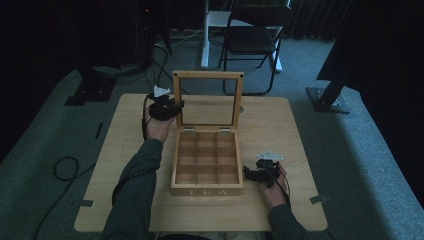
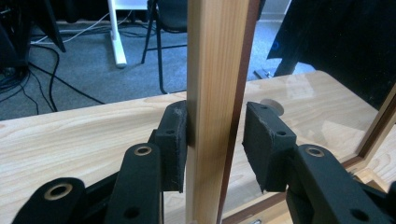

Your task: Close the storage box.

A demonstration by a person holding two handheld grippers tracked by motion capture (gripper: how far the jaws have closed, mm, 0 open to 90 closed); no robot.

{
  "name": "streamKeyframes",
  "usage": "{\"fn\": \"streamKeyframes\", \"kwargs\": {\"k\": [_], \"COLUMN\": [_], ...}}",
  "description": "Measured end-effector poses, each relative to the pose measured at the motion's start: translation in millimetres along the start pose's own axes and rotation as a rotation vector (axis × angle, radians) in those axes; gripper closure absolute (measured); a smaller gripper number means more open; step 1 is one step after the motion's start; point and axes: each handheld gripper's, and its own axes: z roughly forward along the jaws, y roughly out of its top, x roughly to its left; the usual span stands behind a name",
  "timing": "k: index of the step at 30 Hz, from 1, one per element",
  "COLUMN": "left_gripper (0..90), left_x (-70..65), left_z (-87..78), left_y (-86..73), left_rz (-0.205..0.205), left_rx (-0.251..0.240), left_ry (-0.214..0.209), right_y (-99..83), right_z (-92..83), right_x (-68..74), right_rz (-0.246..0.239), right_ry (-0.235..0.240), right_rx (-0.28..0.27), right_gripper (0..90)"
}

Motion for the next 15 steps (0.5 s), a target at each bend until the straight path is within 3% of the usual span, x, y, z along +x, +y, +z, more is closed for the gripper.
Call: {"fn": "streamKeyframes", "kwargs": {"k": [15], "left_gripper": [55.7], "left_x": [-8.3], "left_z": [-21.6], "left_y": [-11.2], "left_rz": [0.009], "left_rx": [-0.025], "left_ry": [-0.026], "right_y": [0.0], "right_z": [0.1], "right_x": [0.0], "right_rz": [0.000], "right_ry": [0.000], "right_rx": [-0.001], "right_gripper": [12.7]}}
